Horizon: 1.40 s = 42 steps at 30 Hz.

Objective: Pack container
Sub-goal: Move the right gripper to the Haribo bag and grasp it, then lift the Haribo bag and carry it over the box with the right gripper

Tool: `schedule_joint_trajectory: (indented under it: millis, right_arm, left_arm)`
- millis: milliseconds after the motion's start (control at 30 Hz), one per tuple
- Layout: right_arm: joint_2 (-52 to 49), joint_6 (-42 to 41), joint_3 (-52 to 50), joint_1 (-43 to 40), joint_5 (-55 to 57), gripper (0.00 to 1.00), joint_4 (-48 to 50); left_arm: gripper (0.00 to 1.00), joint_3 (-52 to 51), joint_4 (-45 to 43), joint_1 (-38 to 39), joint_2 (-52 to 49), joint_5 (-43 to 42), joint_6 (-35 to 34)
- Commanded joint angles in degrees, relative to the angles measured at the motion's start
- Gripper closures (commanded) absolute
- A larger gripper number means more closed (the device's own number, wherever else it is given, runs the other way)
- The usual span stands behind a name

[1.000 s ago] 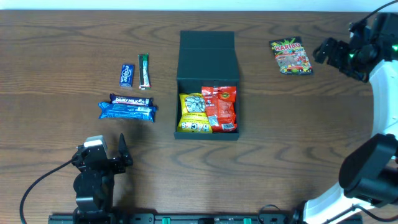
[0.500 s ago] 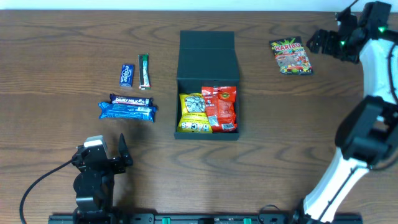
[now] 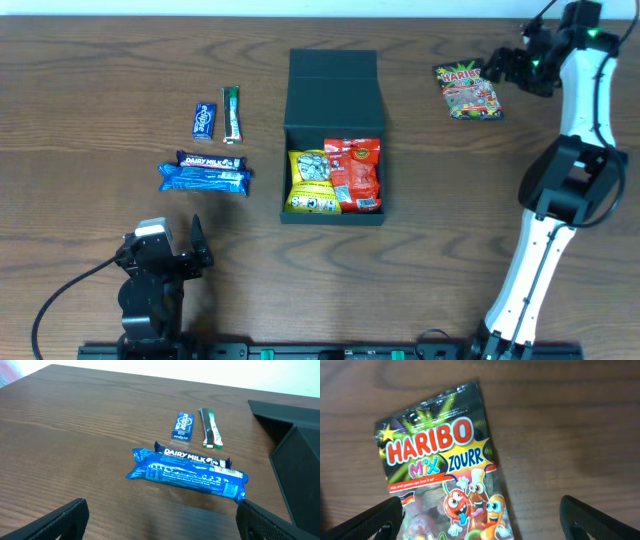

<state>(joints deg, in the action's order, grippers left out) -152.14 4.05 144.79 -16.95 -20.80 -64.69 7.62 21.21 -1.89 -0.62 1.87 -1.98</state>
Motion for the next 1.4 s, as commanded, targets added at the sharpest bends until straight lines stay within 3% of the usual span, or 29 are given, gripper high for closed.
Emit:
schedule_joint_trajectory:
  millis: [0,733,800,967,1167,1367]
  right_arm:
    - [-0.07,1.64,0.68,1.64,1.60,0.01,0.17]
    - [-4.55,1.97,0.00,6.05,10.08,0.04,-3.96]
    - [-4.55,1.97,-0.22,6.12,10.08,0.08,-4.11]
    - [-4.55,1.99,-0.22,6.54,10.12,0.31,-4.94]
    - [-4.55,1.99,-0.22,6.99,10.10,0.67,-5.42]
    - [-4.55,1.99,-0.66,7.43,10.10,0.76,-5.57]
  left_arm:
    - [0.05,-1.16,0.44,-0.28,0.37,0.02,-0.81]
    - [0.05,-1.16,0.44,-0.28,0.37,0.02,-0.81]
    - [0.05,-1.16,0.44,-0.28,0.37,0.02,-0.83]
    - [0.05,-1.16,0.44,-0.28,0.37,0.02,-0.81]
    - [0.05,-1.16,0.44,-0.28,0.37,0.02,-0.81]
    - [0.05,-1.16,0.44,-0.28,0.37,0.02,-0.81]
